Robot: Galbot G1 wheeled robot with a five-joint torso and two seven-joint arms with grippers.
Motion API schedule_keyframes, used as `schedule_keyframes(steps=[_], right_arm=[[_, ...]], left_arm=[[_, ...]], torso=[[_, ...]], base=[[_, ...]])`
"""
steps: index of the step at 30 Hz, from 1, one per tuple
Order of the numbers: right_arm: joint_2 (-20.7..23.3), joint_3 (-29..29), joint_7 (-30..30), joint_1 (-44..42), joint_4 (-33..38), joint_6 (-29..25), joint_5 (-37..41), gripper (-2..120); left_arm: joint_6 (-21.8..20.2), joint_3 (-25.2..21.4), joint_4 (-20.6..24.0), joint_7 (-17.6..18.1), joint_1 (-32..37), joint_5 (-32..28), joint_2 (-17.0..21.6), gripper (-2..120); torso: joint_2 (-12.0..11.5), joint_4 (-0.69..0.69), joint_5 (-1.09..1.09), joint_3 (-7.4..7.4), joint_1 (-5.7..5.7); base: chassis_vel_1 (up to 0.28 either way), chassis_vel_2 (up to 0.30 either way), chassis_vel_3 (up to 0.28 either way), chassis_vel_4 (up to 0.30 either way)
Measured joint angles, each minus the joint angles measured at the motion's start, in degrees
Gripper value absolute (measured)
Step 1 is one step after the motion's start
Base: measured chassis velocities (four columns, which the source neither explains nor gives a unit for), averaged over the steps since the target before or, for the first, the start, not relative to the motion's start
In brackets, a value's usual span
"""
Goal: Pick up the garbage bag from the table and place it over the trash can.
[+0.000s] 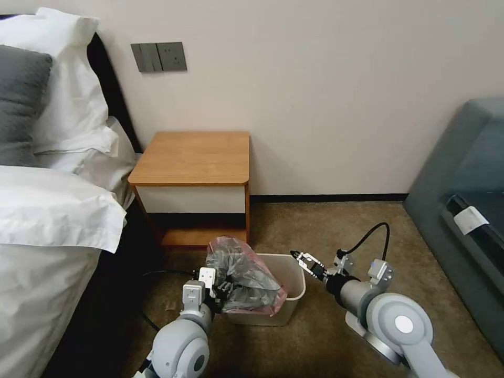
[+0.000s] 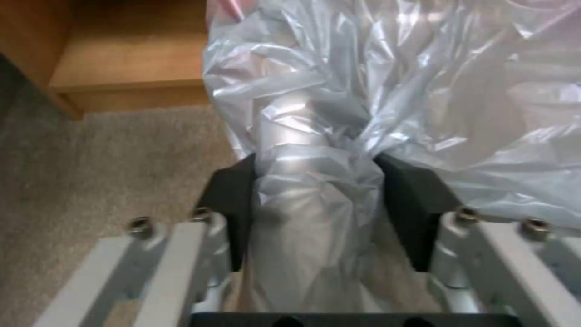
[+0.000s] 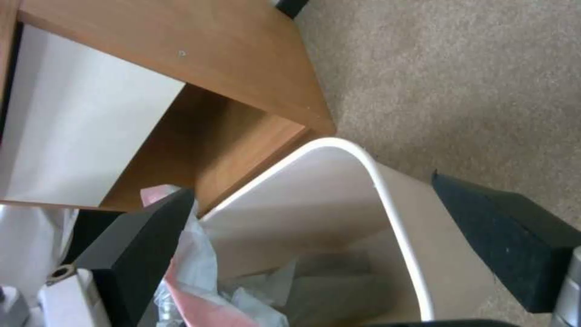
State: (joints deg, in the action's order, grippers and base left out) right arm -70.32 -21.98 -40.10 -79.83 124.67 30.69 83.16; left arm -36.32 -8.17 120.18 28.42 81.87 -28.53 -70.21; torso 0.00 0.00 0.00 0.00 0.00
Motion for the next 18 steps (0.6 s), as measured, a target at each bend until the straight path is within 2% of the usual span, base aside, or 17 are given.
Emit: schedule_keyframes(steps=[2,3,5,7,9,18], right_arm=[[0.0,0.0,0.1,0.0,0.0,0.0,-0.1,100],[0.0,0.0,0.1,0.0,0.0,0.0,-0.1,100],[0.0,0.1,0.3,0.0,0.0,0.0,-0.2,100],[0.0,0.1,0.4,0.0,0.0,0.0,-0.3,100],[0.0,0.1,0.6,0.0,0.0,0.0,-0.6,100],[-0.2,0.0,3.8,0.2,-0.2,0.3,-2.6,100]], left_arm=[[0.0,0.2,-0.2,-0.2,0.0,0.0,-0.2,37],[0.0,0.2,-0.2,-0.2,0.0,0.0,-0.2,37],[0.2,0.4,-0.3,-0.2,0.0,0.0,-0.3,26],[0.2,0.4,-0.4,-0.3,0.0,0.0,-0.4,23],[0.3,0.5,-0.4,-0.5,0.1,0.0,-0.4,13],[0.9,0.0,-0.4,-0.6,0.3,0.0,-0.3,11]], torso=[[0.0,0.0,0.0,0.0,0.0],[0.0,0.0,0.0,0.0,0.0],[0.0,0.0,0.0,0.0,0.0],[0.0,0.0,0.0,0.0,0.0],[0.0,0.0,0.0,0.0,0.0],[0.0,0.0,0.0,0.0,0.0]], base=[[0.0,0.0,0.0,0.0],[0.0,0.0,0.0,0.0],[0.0,0.0,0.0,0.0],[0.0,0.0,0.0,0.0],[0.0,0.0,0.0,0.0],[0.0,0.0,0.0,0.0]])
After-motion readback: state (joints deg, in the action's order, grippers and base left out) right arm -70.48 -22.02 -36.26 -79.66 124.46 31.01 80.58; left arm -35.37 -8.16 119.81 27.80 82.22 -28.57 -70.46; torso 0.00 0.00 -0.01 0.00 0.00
